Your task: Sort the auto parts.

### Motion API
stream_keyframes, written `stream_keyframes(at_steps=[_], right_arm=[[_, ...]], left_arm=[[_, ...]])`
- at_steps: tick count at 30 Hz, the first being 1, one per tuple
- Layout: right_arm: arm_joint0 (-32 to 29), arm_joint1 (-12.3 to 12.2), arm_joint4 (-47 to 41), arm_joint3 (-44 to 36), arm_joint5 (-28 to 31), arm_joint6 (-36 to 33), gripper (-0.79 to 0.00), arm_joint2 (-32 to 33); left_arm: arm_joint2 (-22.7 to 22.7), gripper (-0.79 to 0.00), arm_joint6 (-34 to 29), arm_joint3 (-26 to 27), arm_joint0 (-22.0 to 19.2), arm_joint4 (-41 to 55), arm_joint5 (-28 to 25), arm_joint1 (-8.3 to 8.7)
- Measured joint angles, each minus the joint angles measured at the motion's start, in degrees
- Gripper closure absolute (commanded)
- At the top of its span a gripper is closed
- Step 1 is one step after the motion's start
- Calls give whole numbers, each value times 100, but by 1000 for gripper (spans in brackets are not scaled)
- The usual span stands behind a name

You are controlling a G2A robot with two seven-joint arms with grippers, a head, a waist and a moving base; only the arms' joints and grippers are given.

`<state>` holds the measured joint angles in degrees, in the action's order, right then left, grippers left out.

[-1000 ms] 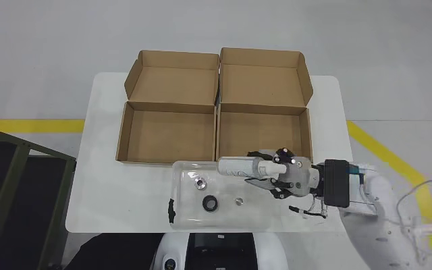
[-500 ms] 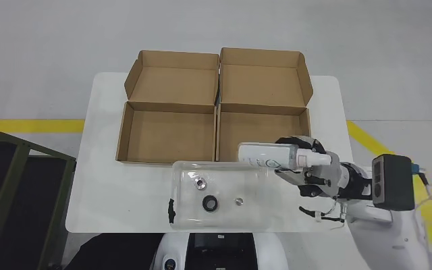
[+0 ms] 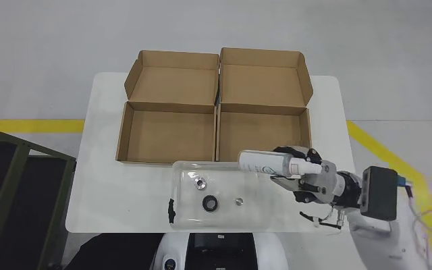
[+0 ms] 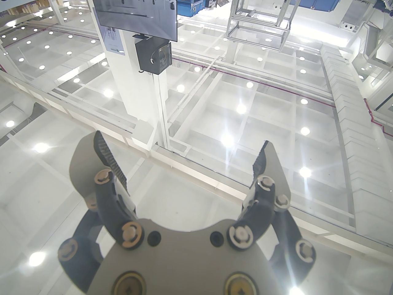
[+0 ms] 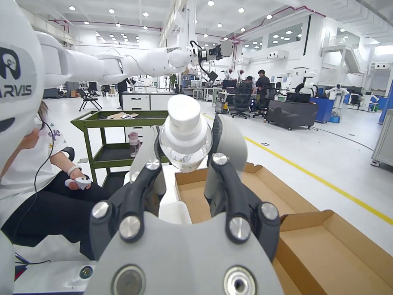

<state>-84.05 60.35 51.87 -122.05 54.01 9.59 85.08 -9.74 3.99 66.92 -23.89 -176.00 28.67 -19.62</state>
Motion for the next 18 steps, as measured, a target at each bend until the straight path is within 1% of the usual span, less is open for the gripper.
stream_keyframes(at_steps=[5,9,15,18], right_arm=[[242,14,117,290,-140,-295,0,-222],[550,24,85,581,-280,-703,0,-455],[1055,73,9,1084,-798,-1365,0,-917],[1214,96,141,1232,-1124,-1693,0,-1090]], left_arm=[[0,-785,0,0,0,0,0,0],[0,-785,0,0,0,0,0,0],[0,-785,0,0,0,0,0,0],[0,-785,0,0,0,0,0,0]])
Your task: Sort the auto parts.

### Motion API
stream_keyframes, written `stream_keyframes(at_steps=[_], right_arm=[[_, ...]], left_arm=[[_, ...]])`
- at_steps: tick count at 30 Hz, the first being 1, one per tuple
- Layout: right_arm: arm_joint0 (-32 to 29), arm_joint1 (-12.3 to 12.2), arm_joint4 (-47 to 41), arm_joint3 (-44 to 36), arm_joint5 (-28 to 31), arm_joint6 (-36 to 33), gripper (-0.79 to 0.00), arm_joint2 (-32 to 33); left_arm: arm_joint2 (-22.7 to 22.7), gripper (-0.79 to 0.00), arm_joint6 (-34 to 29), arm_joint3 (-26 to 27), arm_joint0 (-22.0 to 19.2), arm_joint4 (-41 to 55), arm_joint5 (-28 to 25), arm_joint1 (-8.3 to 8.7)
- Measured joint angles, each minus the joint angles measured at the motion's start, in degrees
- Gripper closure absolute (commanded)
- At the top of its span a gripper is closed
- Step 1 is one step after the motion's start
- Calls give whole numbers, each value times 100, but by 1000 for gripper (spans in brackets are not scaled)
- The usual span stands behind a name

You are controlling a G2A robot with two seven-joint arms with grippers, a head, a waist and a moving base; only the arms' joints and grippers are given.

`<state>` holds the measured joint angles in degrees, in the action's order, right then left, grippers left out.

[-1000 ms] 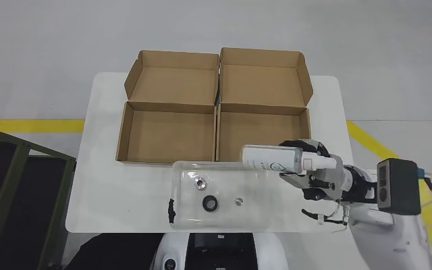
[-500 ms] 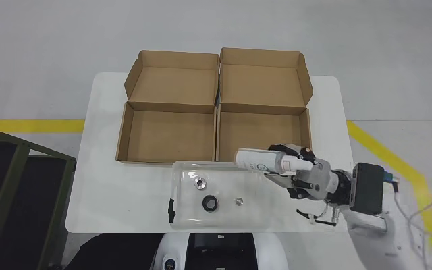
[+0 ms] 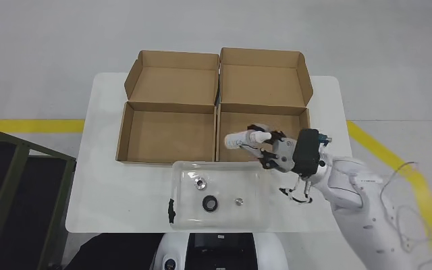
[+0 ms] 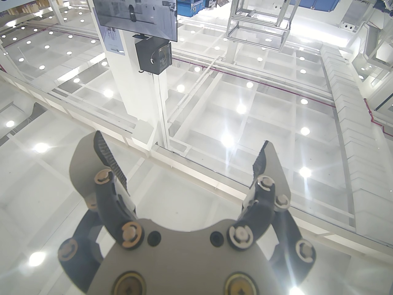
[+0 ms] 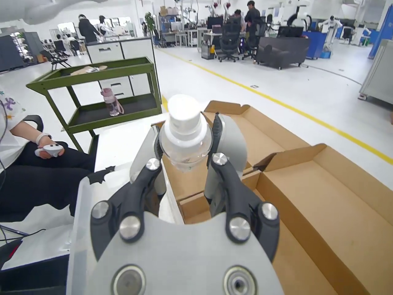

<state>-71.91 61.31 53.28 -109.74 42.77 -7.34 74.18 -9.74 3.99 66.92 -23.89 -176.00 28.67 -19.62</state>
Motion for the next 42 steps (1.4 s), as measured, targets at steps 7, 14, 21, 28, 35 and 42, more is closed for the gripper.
stream_keyframes(at_steps=[7,14,21,28,35,42], right_arm=[[471,111,432,574,-794,-471,0,-598],[877,238,686,1162,-1231,-696,0,-1159],[1130,325,862,1561,-1575,-814,0,-1401],[1237,374,1002,1735,-1796,-995,0,-1502],[1335,423,1137,1910,-1994,-1186,-34,-1596],[1381,462,1218,2031,-2116,-1249,-326,-1631]], left_arm=[[0,-785,0,0,0,0,0,0],[0,-785,0,0,0,0,0,0],[0,-785,0,0,0,0,0,0],[0,-785,0,0,0,0,0,0],[0,-785,0,0,0,0,0,0],[0,-785,0,0,0,0,0,0]])
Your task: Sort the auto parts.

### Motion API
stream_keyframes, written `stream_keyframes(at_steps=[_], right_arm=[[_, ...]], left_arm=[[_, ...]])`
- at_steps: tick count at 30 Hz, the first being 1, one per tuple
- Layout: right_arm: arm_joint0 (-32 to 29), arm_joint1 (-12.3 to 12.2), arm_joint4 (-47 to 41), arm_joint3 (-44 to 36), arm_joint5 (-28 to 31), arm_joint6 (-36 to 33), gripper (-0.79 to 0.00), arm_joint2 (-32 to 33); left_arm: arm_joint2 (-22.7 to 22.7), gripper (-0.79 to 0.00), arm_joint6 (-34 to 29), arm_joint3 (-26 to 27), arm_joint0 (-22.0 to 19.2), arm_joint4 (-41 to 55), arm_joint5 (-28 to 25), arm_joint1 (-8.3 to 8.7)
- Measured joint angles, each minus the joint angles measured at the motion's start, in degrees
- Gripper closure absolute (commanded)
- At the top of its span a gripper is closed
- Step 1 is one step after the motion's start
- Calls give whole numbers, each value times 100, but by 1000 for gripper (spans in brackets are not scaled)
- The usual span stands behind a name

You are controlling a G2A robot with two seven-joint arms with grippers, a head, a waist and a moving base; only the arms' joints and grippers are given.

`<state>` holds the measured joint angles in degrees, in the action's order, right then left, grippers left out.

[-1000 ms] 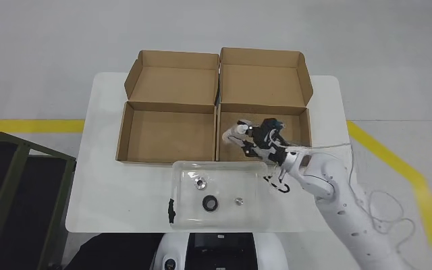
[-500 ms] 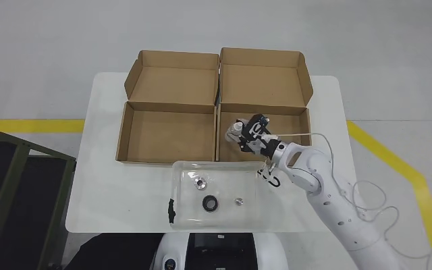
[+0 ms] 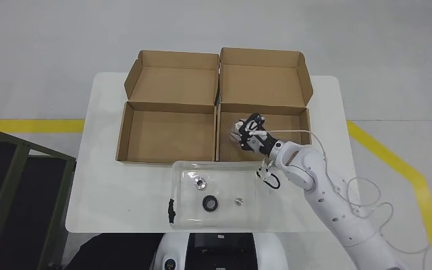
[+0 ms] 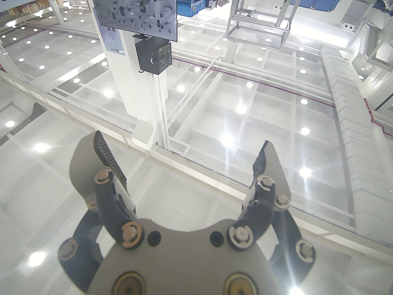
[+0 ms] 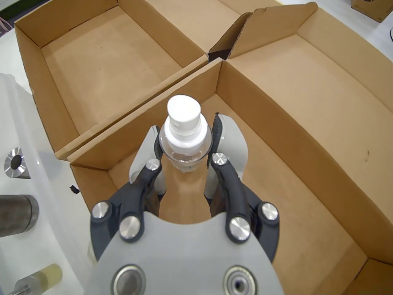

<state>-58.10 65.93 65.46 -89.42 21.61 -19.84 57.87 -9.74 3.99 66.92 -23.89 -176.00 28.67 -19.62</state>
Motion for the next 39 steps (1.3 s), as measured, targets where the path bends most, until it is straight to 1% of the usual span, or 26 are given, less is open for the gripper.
stream_keyframes(at_steps=[3,5,6,7,8,14,17,23,26,30,34,39], right_arm=[[13,15,1,48,-17,-9,-339,-9],[23,25,2,72,-19,-15,-379,-18],[30,31,6,88,-19,-19,-456,-25],[35,36,9,98,-17,-22,-646,-31],[38,40,13,109,-13,-25,-785,-35],[-17,38,2,-26,65,35,-785,51],[-149,-1,72,-335,119,50,-785,213],[-652,-125,257,-1277,332,16,-785,673],[-967,-192,322,-1793,554,-71,-785,899],[-1324,-276,319,-2353,1142,-263,-785,1077],[-1582,-336,375,-2704,1541,-392,-785,1198],[-1966,-416,699,-3082,1977,-442,-785,1310]], left_arm=[[0,-785,0,0,0,0,0,0],[0,-785,0,0,0,0,0,0],[0,-785,0,0,0,0,0,0],[0,-785,0,0,0,0,0,0],[0,-785,0,0,0,0,0,0],[0,-785,0,0,0,0,0,0],[0,-785,0,0,0,0,0,0],[0,-785,0,0,0,0,0,0],[0,-785,0,0,0,0,0,0],[0,-785,0,0,0,0,0,0],[0,-785,0,0,0,0,0,0],[0,-785,0,0,0,0,0,0]])
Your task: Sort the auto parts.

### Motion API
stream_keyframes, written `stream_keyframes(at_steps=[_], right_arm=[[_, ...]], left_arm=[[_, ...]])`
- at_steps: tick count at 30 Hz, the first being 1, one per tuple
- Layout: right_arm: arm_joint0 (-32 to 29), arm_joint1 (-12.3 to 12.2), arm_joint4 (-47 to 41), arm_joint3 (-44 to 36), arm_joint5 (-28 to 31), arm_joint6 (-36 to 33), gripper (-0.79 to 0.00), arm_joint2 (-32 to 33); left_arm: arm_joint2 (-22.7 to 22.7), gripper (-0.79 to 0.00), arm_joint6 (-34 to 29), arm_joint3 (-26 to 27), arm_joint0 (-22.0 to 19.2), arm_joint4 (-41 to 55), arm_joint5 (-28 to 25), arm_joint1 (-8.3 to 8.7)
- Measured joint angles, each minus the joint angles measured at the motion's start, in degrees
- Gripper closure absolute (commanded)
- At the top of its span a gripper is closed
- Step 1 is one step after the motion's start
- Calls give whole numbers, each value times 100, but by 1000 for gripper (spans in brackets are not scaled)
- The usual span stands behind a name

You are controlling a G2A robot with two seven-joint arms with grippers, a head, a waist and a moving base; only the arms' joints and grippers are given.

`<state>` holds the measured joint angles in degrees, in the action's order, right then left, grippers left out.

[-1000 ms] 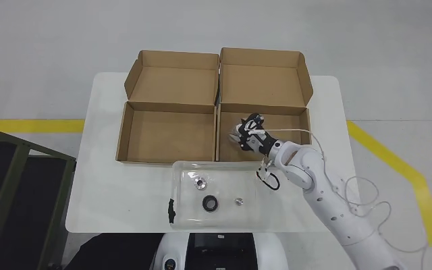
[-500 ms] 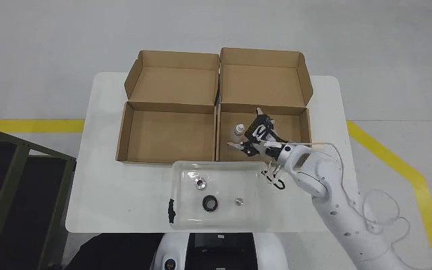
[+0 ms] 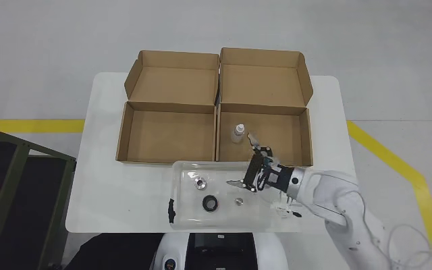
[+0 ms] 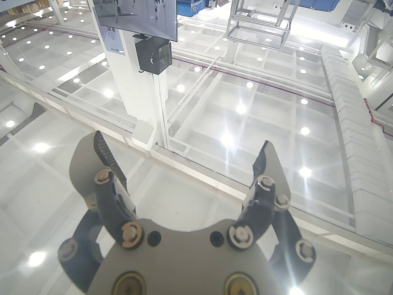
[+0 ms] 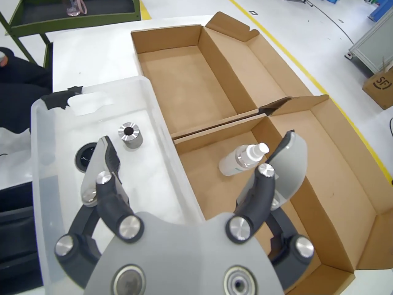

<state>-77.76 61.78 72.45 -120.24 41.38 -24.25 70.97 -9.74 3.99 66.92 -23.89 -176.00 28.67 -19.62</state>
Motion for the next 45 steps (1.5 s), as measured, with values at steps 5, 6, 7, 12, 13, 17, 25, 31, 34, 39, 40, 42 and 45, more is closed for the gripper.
stream_keyframes(at_steps=[5,6,7,12,13,17,25,31,34,39,40,42,45], right_arm=[[-286,-70,357,-125,507,-31,-785,7],[-340,-85,448,-145,593,-33,-785,2],[-380,-94,523,-163,644,-35,-785,-5],[-581,-137,1045,-262,774,-50,-785,-117],[-601,-143,1132,-260,779,-48,-785,-140],[-626,-161,1424,-147,859,-43,-785,-266],[-538,-183,1672,2,997,-110,-785,-445],[-461,-193,1708,116,985,-267,-714,-504],[-400,-193,1740,163,1031,-420,-677,-593],[-295,-181,1730,235,1002,-624,-570,-737],[-281,-180,1726,249,988,-655,-557,-755],[-253,-177,1723,289,955,-728,-554,-797],[-209,-172,1717,362,918,-827,-557,-858]], left_arm=[[0,-785,0,0,0,0,0,0],[0,-785,0,0,0,0,0,0],[0,-785,0,0,0,0,0,0],[0,-785,0,0,0,0,0,0],[0,-785,0,0,0,0,0,0],[0,-785,0,0,0,0,0,0],[0,-785,0,0,0,0,0,0],[0,-785,0,0,0,0,0,0],[0,-785,0,0,0,0,0,0],[0,-785,0,0,0,0,0,0],[0,-785,0,0,0,0,0,0],[0,-785,0,0,0,0,0,0],[0,-785,0,0,0,0,0,0]])
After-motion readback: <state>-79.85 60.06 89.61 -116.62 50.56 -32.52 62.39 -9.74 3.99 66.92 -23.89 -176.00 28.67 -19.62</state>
